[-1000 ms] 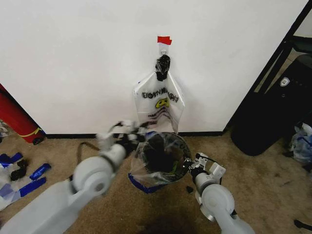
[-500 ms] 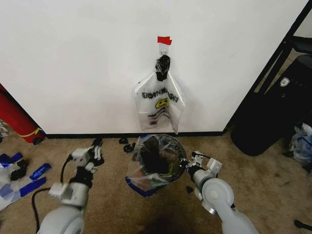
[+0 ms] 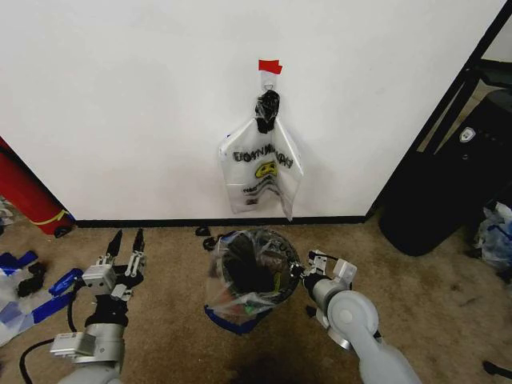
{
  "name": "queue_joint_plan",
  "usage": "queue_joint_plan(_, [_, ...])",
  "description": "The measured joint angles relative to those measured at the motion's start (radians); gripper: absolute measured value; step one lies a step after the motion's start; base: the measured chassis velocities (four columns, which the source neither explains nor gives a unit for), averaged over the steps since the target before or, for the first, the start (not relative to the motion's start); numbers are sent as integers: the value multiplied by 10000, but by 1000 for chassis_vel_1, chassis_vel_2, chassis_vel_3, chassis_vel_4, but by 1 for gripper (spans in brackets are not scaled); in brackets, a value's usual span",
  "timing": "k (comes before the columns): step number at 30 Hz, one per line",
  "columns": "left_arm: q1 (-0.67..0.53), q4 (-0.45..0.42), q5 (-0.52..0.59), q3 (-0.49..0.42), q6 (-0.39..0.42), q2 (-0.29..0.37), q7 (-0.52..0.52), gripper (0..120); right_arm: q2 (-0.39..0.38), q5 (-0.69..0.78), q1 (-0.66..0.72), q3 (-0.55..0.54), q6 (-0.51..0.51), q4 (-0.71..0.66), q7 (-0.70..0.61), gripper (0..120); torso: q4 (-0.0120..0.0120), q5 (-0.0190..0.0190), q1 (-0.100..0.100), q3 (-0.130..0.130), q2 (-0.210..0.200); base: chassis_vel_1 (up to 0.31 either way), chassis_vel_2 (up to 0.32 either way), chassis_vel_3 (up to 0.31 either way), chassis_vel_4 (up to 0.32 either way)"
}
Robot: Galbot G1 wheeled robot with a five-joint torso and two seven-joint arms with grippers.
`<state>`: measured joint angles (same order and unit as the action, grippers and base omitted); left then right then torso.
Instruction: Pick up the garbage bag from the wall and place it over the trash bin.
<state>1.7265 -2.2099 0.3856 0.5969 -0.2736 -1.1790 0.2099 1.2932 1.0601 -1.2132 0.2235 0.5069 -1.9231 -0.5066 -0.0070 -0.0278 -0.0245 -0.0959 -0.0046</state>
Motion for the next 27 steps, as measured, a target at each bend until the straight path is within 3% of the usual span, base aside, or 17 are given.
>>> queue_joint_plan(1, [-52,43,-5,-100,11,-29,31,68,-15,-414,-121,4,-188,5,344,32,0,1,0,0,0,0,0,0,0])
queue_joint_plan(4, [-91,51,-6,-178,33,-28,82,77,-73,-879,-313,12,-287,-17,811,39,-1,-1,0,0,0,0,0,0,0])
queue_joint_plan(9, [-124,-46,9,-197,123,14,120,99,-122,-2469,-514,-163,-962,-28,1753,62,1,0,0,-1,0,0,0,0,0])
queue_joint_plan(14, [-132,-76,12,-216,156,-14,167,106,-141,-3553,-561,-282,-1700,81,2461,74,1,0,0,-1,0,0,0,0,0])
queue_joint_plan(18, [-130,-154,-26,-286,232,-85,241,113,-137,-4707,-625,-339,-3481,247,3250,94,1,0,0,-1,0,0,0,0,0])
queue_joint_plan(25, [-224,-185,-419,-438,287,-169,328,115,-77,-6128,-904,-82,-5228,-176,3713,100,3,-1,-1,-1,0,0,0,0,0])
queue_joint_plan(27, [-217,-273,-910,-542,183,-287,409,112,18,-7662,-1483,431,-6443,-568,3790,100,-2,0,-1,-1,0,0,0,0,0])
